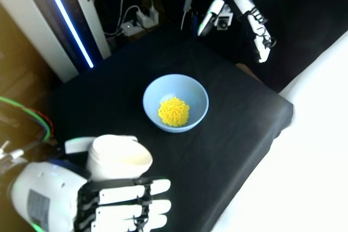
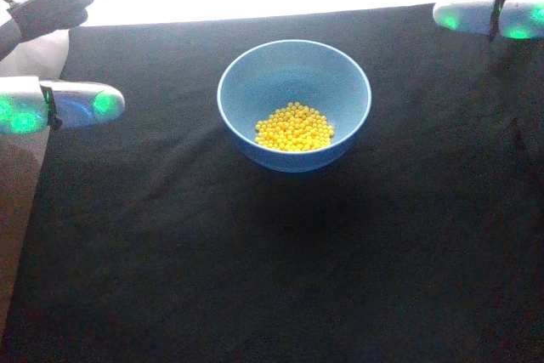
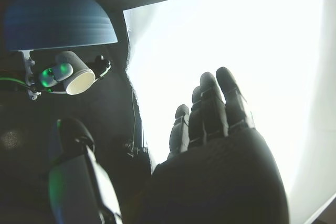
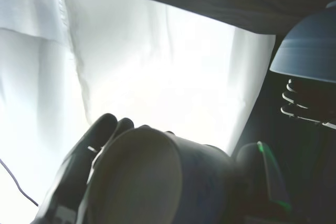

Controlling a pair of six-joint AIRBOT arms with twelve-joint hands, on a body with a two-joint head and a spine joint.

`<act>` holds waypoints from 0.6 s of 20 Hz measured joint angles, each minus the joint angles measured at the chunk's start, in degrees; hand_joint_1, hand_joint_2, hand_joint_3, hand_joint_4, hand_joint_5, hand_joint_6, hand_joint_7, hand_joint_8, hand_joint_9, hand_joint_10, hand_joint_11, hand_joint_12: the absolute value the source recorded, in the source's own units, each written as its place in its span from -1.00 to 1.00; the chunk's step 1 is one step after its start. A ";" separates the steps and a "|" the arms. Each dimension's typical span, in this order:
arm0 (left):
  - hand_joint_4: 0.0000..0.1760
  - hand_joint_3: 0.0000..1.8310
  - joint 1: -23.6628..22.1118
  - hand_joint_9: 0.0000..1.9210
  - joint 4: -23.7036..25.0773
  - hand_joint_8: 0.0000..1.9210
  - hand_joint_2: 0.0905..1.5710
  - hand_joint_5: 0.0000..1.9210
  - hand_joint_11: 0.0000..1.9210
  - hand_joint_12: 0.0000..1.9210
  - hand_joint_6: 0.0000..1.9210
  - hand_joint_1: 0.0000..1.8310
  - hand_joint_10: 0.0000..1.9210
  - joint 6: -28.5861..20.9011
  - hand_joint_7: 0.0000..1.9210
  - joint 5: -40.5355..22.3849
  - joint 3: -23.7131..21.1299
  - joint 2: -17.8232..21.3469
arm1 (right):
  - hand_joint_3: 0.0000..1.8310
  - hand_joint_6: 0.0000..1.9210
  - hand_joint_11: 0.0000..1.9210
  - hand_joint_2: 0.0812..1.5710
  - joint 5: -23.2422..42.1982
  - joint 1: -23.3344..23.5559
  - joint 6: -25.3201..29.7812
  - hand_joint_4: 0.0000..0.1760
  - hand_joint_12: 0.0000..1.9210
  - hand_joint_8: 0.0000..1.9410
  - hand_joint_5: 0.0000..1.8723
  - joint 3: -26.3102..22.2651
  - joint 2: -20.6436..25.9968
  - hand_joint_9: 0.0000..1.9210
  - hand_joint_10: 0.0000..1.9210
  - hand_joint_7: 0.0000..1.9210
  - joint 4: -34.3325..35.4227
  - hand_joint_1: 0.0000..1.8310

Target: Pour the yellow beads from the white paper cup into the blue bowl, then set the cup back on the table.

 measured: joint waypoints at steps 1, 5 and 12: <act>0.29 -1.00 0.00 -0.70 0.00 -1.00 -0.02 -0.95 -1.00 -0.27 -1.00 -0.42 -1.00 0.00 -0.84 0.00 0.00 0.00 | -1.00 -0.99 -0.84 0.17 0.00 -0.02 0.00 -1.00 0.26 -0.99 -0.09 0.00 0.00 -0.44 -0.98 -0.33 0.02 -0.37; 0.25 -1.00 0.00 -0.69 -0.02 -0.99 -0.01 -0.96 -1.00 -0.26 -1.00 -0.42 -1.00 0.00 -0.79 0.04 0.00 0.00 | -1.00 -0.99 -0.88 0.26 -0.31 -0.66 0.02 -0.97 0.23 -1.00 -0.02 0.31 -0.04 -0.48 -1.00 -0.39 -0.61 -0.90; 0.37 -1.00 0.00 -0.70 0.02 -1.00 -0.02 -0.95 -1.00 -0.28 -1.00 -0.42 -1.00 0.00 -0.84 0.04 0.00 0.00 | -1.00 -1.00 -0.94 0.10 -0.28 -0.74 0.02 -0.40 0.30 -1.00 -0.31 0.31 -0.04 -0.55 -1.00 -0.45 -1.25 -1.00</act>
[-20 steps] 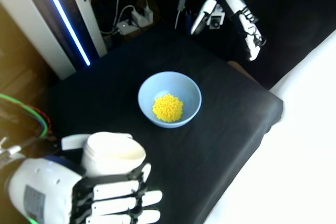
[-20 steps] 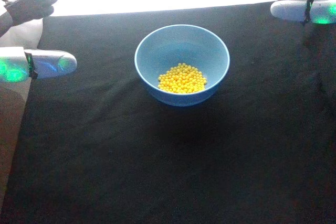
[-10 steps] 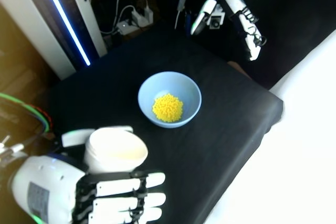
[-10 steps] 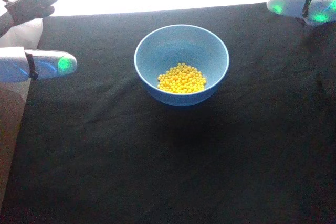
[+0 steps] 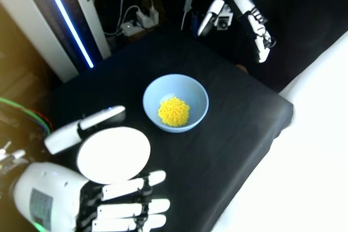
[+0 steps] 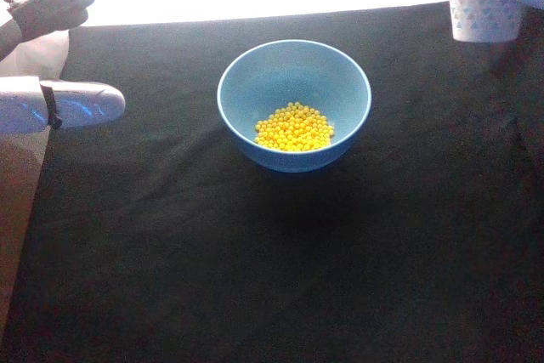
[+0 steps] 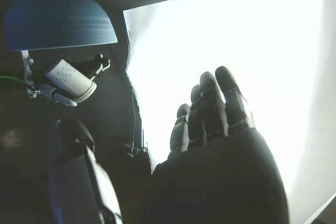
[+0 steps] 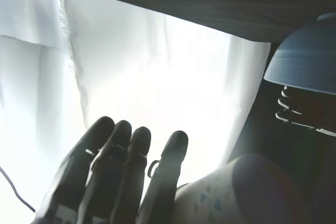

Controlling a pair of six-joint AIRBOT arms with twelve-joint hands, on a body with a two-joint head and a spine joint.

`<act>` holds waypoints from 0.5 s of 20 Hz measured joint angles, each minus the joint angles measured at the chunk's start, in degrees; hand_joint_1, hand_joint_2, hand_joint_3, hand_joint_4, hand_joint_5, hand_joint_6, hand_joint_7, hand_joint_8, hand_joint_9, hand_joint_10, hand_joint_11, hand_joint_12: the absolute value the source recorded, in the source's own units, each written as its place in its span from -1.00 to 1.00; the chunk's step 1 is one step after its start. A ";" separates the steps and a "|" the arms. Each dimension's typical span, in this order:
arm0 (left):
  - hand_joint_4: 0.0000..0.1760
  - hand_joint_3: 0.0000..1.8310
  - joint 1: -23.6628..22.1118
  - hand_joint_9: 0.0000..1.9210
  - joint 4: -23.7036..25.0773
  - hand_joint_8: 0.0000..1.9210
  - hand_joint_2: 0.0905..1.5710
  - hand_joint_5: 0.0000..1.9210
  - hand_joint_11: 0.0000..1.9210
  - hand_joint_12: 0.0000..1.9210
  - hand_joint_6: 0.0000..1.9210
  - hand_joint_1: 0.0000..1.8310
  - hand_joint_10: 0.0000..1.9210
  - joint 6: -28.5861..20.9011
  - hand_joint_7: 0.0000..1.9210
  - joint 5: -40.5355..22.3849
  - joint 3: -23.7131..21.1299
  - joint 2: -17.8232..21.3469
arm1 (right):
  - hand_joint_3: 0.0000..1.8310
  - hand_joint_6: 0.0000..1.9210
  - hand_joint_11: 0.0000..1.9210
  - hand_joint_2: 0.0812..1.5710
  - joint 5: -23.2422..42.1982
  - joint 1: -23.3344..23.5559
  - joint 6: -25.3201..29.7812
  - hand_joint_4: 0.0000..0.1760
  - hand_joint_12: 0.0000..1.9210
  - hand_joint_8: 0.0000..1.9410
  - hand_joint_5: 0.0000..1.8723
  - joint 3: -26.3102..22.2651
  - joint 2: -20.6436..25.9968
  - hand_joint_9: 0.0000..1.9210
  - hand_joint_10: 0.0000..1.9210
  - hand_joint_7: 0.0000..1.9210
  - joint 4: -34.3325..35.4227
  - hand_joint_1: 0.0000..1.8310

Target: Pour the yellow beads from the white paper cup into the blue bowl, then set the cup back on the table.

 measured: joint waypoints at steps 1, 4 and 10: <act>0.41 -1.00 0.00 -0.69 0.00 -0.99 -0.03 -0.95 -1.00 -0.29 -1.00 -0.42 -0.99 0.00 -0.81 0.00 0.00 0.00 | -1.00 -1.00 -0.99 0.09 -0.13 -0.31 0.00 -0.35 0.35 -1.00 -0.41 0.07 0.00 -0.59 -1.00 -0.50 -0.02 -1.00; 0.44 -1.00 0.00 -0.67 -0.02 -1.00 -0.03 -0.95 -1.00 -0.31 -1.00 -0.42 -0.99 0.00 -0.84 0.02 0.00 0.00 | -1.00 -1.00 -1.00 0.12 -0.96 -1.14 -0.85 -0.17 0.31 -1.00 -0.59 0.17 0.07 -0.65 -0.99 -0.57 -1.07 -1.00; 0.39 -0.99 0.02 -0.67 -0.09 -1.00 -0.01 -0.95 -1.00 -0.27 -1.00 -0.44 -1.00 -0.22 -0.82 -0.28 0.00 -0.22 | -1.00 -1.00 -1.00 0.12 -1.29 -2.75 -3.76 0.99 0.25 -0.99 -0.69 0.57 0.48 -0.67 -1.00 -0.60 -2.14 -1.00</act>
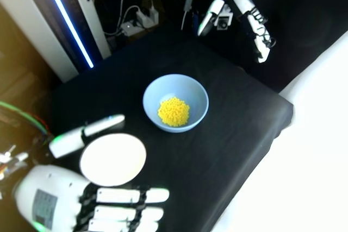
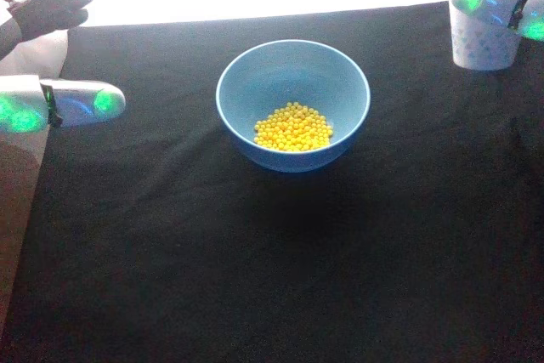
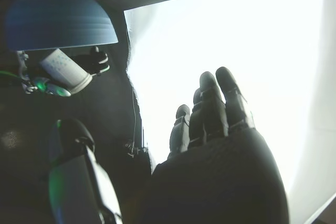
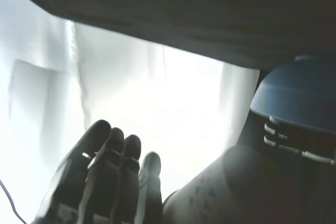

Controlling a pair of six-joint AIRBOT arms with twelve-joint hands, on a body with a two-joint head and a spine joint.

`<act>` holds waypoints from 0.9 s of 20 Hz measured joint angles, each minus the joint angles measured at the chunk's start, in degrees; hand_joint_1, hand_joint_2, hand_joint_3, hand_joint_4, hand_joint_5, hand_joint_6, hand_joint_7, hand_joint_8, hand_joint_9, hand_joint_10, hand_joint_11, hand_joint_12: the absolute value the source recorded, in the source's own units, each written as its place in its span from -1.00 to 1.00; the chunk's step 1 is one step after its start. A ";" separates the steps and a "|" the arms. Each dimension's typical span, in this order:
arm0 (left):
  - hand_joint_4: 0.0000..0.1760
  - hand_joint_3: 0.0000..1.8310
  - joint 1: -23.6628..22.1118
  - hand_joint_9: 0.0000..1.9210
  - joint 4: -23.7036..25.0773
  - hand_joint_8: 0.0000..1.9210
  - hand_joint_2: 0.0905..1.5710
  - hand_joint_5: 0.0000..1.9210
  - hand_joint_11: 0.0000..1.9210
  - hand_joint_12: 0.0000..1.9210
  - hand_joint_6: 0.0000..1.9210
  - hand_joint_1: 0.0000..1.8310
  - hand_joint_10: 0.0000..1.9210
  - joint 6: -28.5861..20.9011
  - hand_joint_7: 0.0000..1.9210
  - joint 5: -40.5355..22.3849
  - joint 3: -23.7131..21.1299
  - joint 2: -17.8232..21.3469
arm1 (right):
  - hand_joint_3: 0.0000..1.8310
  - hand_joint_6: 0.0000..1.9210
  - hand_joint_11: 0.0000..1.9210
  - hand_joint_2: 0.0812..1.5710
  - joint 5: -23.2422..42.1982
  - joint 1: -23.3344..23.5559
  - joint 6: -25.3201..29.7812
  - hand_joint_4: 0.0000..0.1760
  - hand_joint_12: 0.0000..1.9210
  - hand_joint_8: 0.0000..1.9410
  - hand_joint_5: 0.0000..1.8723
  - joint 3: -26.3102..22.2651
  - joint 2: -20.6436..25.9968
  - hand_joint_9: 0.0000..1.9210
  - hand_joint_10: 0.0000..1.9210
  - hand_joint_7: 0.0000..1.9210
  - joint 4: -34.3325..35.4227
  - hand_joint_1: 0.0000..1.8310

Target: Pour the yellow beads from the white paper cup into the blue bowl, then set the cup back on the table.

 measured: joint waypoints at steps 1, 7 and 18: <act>0.35 -1.00 0.00 -0.66 0.02 -0.99 -0.01 -0.93 -1.00 -0.30 -0.99 -0.41 -1.00 0.00 -0.77 0.09 0.00 -0.02 | -1.00 -1.00 -1.00 0.08 0.31 0.00 -0.37 1.00 0.17 -1.00 -0.70 0.15 0.00 -0.68 -1.00 -0.59 -0.28 -1.00; 0.36 -1.00 0.76 -0.66 0.09 -1.00 0.01 -0.95 -1.00 -0.28 -1.00 -0.43 -1.00 -0.04 -0.78 0.07 0.00 -0.07 | -0.99 -1.00 -1.00 0.09 4.70 -0.85 -4.24 0.56 -0.12 -1.00 -0.72 0.44 -2.01 -0.71 -1.00 -0.63 -1.27 -1.00; 0.15 -1.00 1.95 -0.62 0.07 -1.00 0.03 -0.95 -1.00 -0.24 -1.00 -0.46 -1.00 -0.09 -0.79 0.61 0.02 -0.83 | -1.00 -1.00 -1.00 0.15 10.05 -8.48 -4.55 0.43 -0.19 -1.00 -0.79 2.99 -5.49 -0.75 -1.00 -0.75 5.20 -1.00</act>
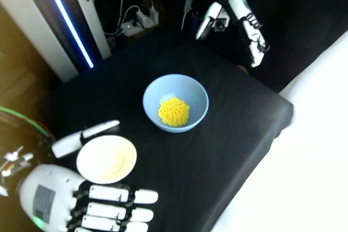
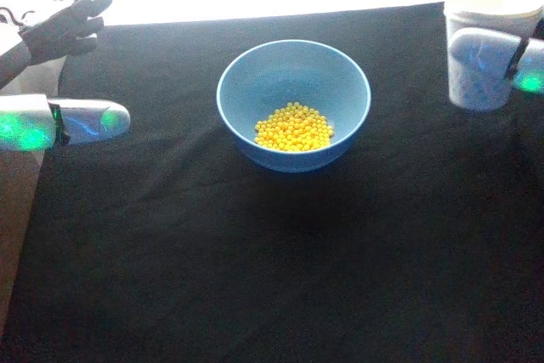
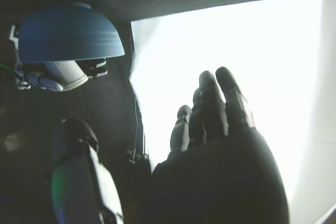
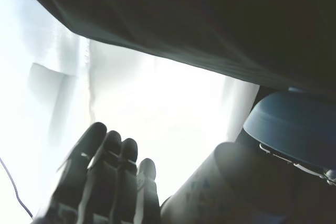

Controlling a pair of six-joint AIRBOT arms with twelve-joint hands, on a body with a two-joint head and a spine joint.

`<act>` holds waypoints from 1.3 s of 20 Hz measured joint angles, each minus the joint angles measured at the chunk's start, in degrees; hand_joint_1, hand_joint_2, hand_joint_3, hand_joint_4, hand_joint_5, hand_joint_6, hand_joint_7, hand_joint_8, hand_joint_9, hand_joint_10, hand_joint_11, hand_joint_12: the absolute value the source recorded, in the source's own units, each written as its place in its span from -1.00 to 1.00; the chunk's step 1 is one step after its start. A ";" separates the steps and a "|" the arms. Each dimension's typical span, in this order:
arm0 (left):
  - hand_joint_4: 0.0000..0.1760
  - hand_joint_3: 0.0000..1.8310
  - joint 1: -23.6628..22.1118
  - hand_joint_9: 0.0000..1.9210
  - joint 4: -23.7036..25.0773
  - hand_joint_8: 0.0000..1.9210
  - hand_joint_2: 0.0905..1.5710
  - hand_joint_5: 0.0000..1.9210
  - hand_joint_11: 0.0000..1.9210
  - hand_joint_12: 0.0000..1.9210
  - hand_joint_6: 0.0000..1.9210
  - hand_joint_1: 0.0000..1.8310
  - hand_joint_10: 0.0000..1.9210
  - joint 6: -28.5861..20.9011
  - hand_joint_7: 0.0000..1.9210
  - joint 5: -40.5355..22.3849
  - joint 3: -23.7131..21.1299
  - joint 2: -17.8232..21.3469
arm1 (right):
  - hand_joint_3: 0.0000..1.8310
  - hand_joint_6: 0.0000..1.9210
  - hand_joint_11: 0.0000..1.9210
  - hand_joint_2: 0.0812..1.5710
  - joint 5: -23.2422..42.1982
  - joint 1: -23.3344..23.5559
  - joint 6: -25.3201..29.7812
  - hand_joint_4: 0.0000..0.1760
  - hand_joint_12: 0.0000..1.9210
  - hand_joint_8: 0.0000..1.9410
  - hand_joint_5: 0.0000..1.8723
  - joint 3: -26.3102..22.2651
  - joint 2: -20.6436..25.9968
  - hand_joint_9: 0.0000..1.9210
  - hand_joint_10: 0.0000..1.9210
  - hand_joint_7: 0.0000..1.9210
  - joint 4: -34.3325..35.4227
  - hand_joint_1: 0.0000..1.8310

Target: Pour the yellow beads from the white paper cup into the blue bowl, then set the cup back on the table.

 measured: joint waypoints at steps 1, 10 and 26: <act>0.03 -1.00 0.00 -0.62 0.02 -0.99 0.03 -0.95 -1.00 -0.23 -1.00 -0.46 -1.00 0.00 -0.78 -0.04 0.00 -0.07 | -1.00 -1.00 -0.97 0.18 -0.20 -0.31 0.02 0.51 -0.30 -1.00 -0.81 0.07 -0.37 -0.76 -1.00 -0.77 -0.02 -1.00; 0.10 -1.00 0.37 -0.61 0.00 -1.00 0.04 -0.94 -1.00 -0.19 -1.00 -0.47 -1.00 0.02 -0.74 0.02 0.31 -0.70 | -1.00 -1.00 -0.99 -0.23 0.09 -1.20 -0.68 1.00 -0.59 -1.00 -1.00 0.59 -0.87 -0.93 -1.00 -0.96 1.14 -0.67; -0.16 -1.00 0.35 -0.65 -0.02 -0.99 0.05 -0.96 -1.00 -0.27 -1.00 -0.46 -1.00 -0.07 -0.75 0.00 0.72 -0.70 | -1.00 -1.00 -1.00 -0.27 0.02 -1.36 -0.83 1.00 -0.53 -1.00 -1.00 -2.21 1.55 -0.89 -0.99 -0.99 -0.37 -0.63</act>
